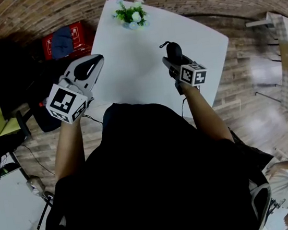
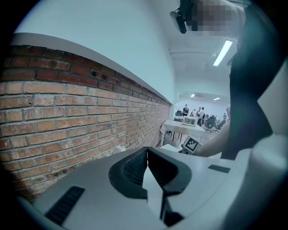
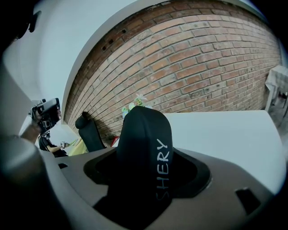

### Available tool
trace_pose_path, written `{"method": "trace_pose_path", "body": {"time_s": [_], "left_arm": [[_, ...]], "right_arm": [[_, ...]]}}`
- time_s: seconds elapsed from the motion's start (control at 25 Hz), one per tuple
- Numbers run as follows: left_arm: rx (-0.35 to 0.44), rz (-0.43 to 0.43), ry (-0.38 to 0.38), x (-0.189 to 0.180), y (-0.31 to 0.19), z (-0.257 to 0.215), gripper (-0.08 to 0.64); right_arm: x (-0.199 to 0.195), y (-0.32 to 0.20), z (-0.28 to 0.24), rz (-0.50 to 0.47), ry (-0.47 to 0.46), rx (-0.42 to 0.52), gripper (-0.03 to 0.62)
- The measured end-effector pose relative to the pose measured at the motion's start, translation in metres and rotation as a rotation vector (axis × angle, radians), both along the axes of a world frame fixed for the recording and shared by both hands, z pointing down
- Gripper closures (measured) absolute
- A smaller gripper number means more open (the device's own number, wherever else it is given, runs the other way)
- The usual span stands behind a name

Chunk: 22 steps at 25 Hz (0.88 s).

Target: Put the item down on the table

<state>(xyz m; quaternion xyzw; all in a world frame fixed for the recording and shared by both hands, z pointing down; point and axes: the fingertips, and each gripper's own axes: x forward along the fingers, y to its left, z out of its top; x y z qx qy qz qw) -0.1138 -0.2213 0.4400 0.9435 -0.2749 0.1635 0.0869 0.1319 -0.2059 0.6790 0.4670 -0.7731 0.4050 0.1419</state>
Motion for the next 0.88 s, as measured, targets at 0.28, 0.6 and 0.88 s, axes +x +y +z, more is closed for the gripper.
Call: {"method": "trace_pose_path", "body": {"time_s": [0.28,0.6,0.88], "left_arm": [[-0.017,-0.008,-0.006,-0.007,-0.002,0.008,0.549],[-0.033,-0.015,-0.006,-0.015,-0.006,0.015,0.549],[-0.048,-0.017,-0.01,-0.016,-0.006,0.019,0.549]], "right_arm": [[0.0,-0.001,0.019,0.011,0.017,-0.031,0.244],[-0.007,-0.003,0.037,0.004,0.033,-0.06,0.244],[-0.013,-0.002,0.049,-0.059,0.103,-0.052,0.244]]}}
